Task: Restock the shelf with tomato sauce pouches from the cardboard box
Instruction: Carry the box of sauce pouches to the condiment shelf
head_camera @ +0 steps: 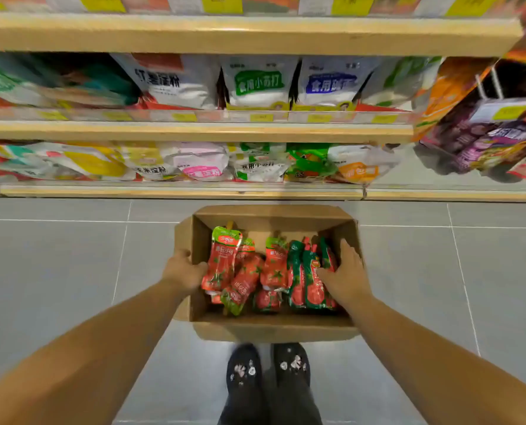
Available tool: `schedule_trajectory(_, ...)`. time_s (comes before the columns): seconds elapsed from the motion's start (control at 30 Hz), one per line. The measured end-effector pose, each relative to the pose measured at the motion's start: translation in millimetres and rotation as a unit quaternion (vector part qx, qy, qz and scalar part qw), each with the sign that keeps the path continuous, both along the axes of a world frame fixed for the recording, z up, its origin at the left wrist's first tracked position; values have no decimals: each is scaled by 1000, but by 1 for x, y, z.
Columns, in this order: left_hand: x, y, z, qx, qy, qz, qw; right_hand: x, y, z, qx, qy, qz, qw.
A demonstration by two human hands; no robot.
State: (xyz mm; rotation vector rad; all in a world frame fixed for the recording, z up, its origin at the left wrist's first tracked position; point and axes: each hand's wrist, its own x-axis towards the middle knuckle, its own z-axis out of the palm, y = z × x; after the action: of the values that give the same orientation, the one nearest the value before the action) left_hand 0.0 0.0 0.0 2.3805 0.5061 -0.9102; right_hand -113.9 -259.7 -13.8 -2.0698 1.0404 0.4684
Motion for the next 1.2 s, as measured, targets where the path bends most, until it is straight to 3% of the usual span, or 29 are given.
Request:
schedule_trajectory(0.2, 0, -4, -96, 102, 17, -3, 995, -19, -39, -93, -131, 97, -39, 986)
schedule_trajectory(0.33, -5, 3, -144, 121, 36, 25, 992, -22, -39, -134, -142, 133, -78, 978)
schedule_trajectory(0.47, 3, 17, -173, 158, 15, -2, 987, -24, -39, -157, -253, 120, -105, 954)
schedule_trajectory(0.57, 5, 28, -187, 182, 2, -45, 982, -28, -53, -168, -238, 97, -162, 953)
schedule_trajectory(0.8, 10, 41, -180, 163, 15, -83, 983, -37, -53, -174, -127, 64, -253, 957)
schedule_trajectory(1.2, -6, 126, -85, 192, 9, -10, 981, 16, 0, -85, -104, 75, -162, 979)
